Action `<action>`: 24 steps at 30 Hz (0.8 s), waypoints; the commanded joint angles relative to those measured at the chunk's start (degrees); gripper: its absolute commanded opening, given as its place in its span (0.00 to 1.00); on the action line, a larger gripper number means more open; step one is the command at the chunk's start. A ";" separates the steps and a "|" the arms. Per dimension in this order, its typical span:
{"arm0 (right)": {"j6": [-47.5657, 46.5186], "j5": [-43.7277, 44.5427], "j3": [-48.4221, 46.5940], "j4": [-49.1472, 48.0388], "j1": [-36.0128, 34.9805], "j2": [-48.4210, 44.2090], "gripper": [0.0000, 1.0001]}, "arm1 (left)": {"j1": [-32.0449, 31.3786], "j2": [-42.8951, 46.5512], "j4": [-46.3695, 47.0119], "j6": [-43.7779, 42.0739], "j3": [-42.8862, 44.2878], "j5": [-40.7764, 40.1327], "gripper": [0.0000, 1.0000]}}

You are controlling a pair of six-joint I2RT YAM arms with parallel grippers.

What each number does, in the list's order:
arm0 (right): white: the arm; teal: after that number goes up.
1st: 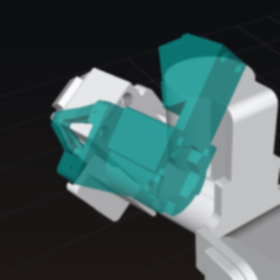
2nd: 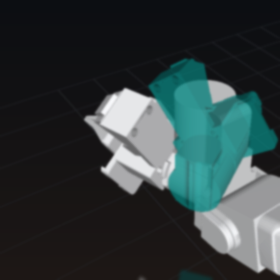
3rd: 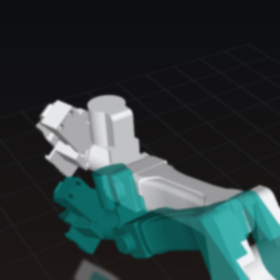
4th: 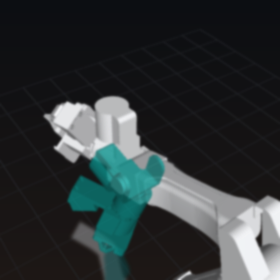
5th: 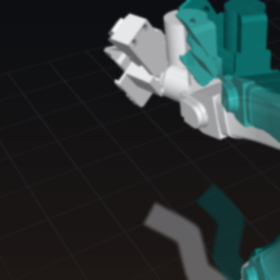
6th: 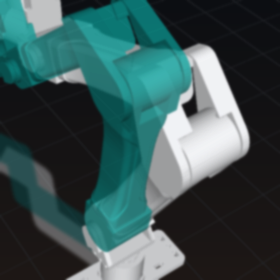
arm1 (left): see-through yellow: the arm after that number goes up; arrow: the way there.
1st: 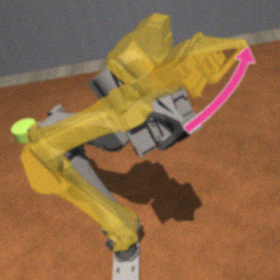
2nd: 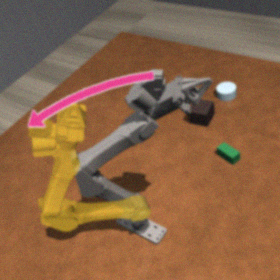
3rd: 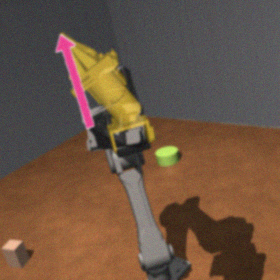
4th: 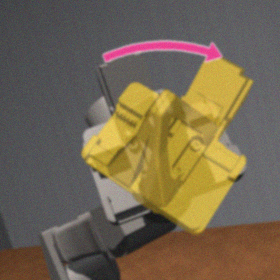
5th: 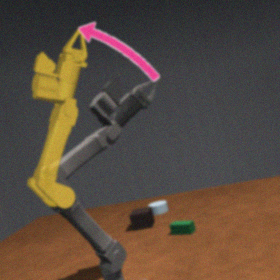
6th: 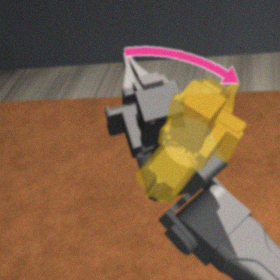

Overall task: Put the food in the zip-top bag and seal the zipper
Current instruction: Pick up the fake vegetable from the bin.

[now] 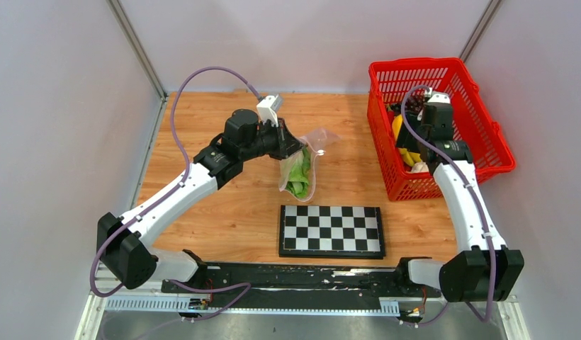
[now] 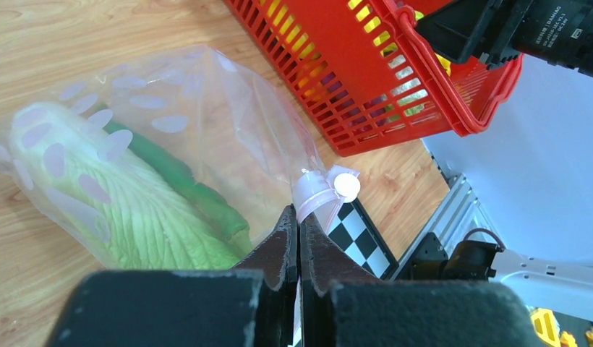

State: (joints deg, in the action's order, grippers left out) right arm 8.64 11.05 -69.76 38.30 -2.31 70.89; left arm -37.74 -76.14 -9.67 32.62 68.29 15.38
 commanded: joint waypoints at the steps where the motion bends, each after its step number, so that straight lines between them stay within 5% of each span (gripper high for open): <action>1: -1.71 -18.06 -1.20 3.35 -0.59 4.37 0.55 | 0.21 1.59 1.04 -1.45 0.18 0.26 0.00; 4: -2.05 -30.18 -4.03 2.04 -3.41 9.26 0.51 | 0.22 1.61 0.84 -1.46 0.34 0.16 0.00; 7: -2.66 -31.20 -8.43 0.74 -8.08 14.36 0.52 | 0.25 1.82 0.85 -1.29 0.44 0.27 0.00; 16: -4.80 -11.46 -16.24 1.19 -9.45 19.38 0.61 | 0.25 3.51 -0.88 -2.32 0.09 -1.92 0.00; 24: 0.08 -31.01 -12.55 -11.00 -5.02 24.87 0.45 | 0.26 2.49 -0.24 -2.00 0.45 -1.06 0.00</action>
State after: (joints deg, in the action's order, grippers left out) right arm 5.61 -9.69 -82.32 35.22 -8.51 92.44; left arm -37.74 -74.98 -12.01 31.31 68.18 14.20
